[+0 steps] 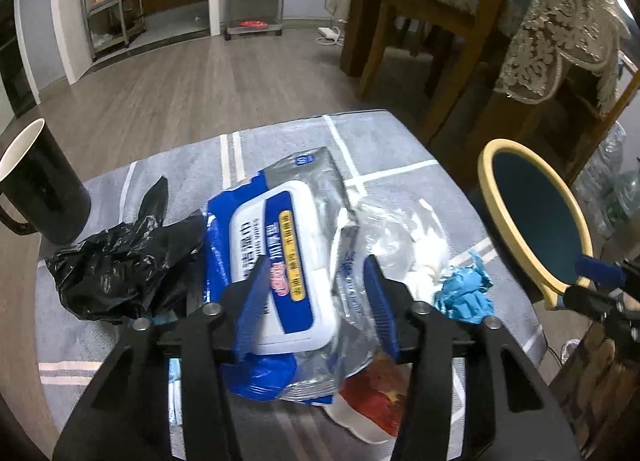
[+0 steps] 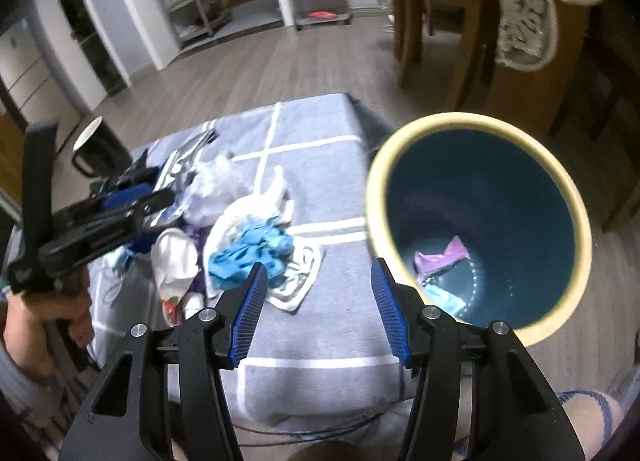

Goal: Collect trash
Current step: 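Grasp the blue wet-wipe pack with the left tool while the right tool grasps the blue glove, then move both tools over the bin and release the glove and wipe pack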

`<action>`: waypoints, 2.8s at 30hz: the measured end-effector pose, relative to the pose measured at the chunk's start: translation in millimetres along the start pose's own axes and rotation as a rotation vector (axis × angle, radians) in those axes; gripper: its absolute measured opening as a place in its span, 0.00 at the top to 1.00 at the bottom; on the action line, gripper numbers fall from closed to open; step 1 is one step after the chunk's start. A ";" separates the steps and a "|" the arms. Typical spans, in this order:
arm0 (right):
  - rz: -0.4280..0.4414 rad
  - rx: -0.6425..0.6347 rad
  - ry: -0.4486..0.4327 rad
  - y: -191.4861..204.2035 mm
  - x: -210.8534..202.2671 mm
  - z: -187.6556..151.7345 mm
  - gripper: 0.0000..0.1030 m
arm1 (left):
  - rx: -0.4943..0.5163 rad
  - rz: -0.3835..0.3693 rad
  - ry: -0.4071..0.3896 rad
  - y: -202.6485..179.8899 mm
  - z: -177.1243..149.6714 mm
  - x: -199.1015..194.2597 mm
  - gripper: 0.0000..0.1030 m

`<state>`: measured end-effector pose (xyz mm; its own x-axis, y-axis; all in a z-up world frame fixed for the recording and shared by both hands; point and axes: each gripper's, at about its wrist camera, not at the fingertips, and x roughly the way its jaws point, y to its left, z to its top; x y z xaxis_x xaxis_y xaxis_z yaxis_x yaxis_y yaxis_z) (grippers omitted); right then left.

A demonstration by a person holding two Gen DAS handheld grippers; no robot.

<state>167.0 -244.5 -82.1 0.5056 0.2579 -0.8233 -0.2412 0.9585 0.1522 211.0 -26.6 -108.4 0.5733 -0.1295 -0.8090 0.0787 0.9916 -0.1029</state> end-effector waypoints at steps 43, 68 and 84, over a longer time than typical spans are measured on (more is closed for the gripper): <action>0.190 0.007 0.187 32.2 85.1 0.4 0.73 | -0.127 -0.094 -0.209 33.0 5.0 -65.9 0.95; 0.204 0.099 -0.013 -17.9 1.3 11.0 0.85 | -0.115 -0.155 -0.275 21.2 16.2 -98.0 0.95; 0.033 0.183 -0.078 -86.3 -47.3 21.4 0.85 | -0.057 -0.275 -0.261 -38.6 39.2 -99.9 0.95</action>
<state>181.5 -336.8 -44.6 0.5645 0.2910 -0.7724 -0.1075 0.9538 0.2807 182.6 -52.2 -0.9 0.7263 -0.3799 -0.5728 0.2172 0.9176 -0.3330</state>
